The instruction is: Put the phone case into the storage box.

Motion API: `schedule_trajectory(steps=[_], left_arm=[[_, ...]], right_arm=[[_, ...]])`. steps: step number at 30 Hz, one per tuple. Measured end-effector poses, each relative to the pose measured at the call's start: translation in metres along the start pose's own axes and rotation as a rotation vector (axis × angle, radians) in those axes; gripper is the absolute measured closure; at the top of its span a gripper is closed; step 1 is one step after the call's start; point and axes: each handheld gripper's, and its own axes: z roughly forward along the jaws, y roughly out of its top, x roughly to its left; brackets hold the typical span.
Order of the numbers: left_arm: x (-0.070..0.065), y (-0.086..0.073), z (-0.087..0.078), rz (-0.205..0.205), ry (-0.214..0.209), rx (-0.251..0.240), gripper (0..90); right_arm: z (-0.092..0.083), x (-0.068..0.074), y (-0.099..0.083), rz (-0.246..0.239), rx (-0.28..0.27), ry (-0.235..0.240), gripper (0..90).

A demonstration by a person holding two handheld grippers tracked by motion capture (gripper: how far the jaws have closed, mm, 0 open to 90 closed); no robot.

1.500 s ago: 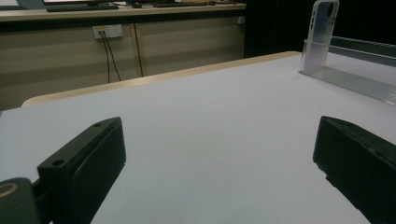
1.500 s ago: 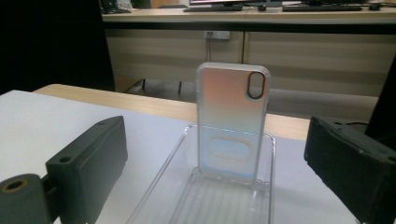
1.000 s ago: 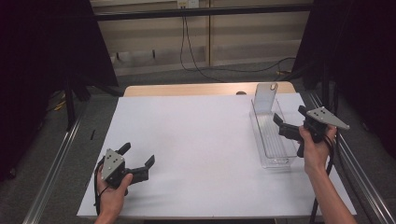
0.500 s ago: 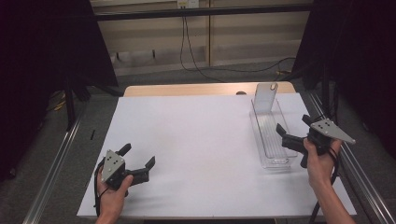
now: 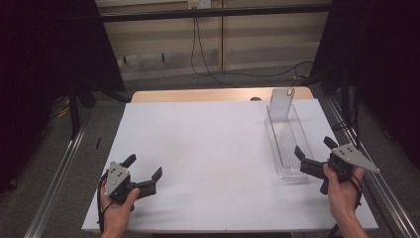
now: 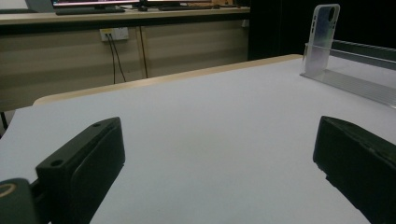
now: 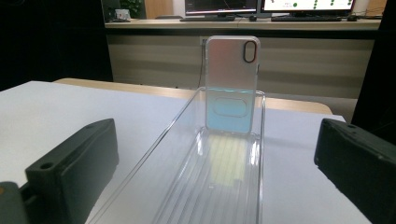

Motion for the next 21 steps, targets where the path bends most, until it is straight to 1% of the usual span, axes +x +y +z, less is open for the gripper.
schedule_trajectory(steps=[2,5,7,8,9,10,12,13,14,15,16,17,18,19,21], left_arm=[[0.0,0.0,0.0,0.009,0.001,0.004,2.3],[-0.001,-0.001,0.0,0.005,0.005,0.007,2.3],[-0.002,-0.002,-0.001,-0.001,0.004,0.023,2.2],[-0.003,-0.002,-0.002,0.002,0.011,0.026,2.2],[-0.004,-0.002,-0.003,0.019,0.011,0.03,2.2],[-0.005,-0.003,-0.004,0.018,0.02,0.03,2.1],[-0.003,-0.003,-0.007,-0.019,0.02,0.037,2.1],[-0.002,-0.004,-0.007,-0.013,0.028,0.043,2.3],[-0.002,-0.005,-0.008,-0.004,0.048,0.045,2.3],[-0.001,-0.006,-0.008,-0.011,0.053,0.045,2.4],[0.001,-0.006,-0.008,-0.026,0.051,0.052,2.5],[0.001,-0.007,-0.008,-0.025,0.059,0.053,2.7],[0.001,-0.008,-0.008,-0.011,0.062,0.055,2.6],[0.001,-0.008,-0.008,-0.009,0.067,0.057,2.6],[0.001,-0.01,-0.009,-0.014,0.061,0.062,2.7]], right_arm=[[-0.004,0.001,-0.002,0.001,-0.004,-0.001,0.0],[-0.01,0.002,-0.007,0.0,0.0,-0.002,0.0],[-0.013,0.003,-0.01,-0.004,0.012,-0.007,0.0],[-0.015,0.003,-0.012,-0.002,0.025,-0.002,0.0],[-0.016,0.003,-0.014,-0.001,0.036,-0.002,0.0],[-0.018,0.003,-0.015,0.003,0.039,-0.007,0.0],[-0.022,0.003,-0.019,-0.003,0.051,-0.018,0.0],[-0.024,0.004,-0.021,-0.004,0.054,-0.026,0.0],[-0.025,0.005,-0.023,-0.003,0.057,-0.027,0.0],[-0.027,0.006,-0.024,-0.003,0.062,-0.023,0.0],[-0.028,0.007,-0.026,0.001,0.069,-0.016,0.3],[-0.03,0.008,-0.028,0.002,0.05,-0.028,0.6],[-0.03,0.009,-0.03,-0.009,0.043,-0.037,0.6],[-0.03,0.01,-0.034,-0.023,0.049,-0.042,0.7],[-0.029,0.011,-0.039,-0.02,0.068,-0.033,0.8]])
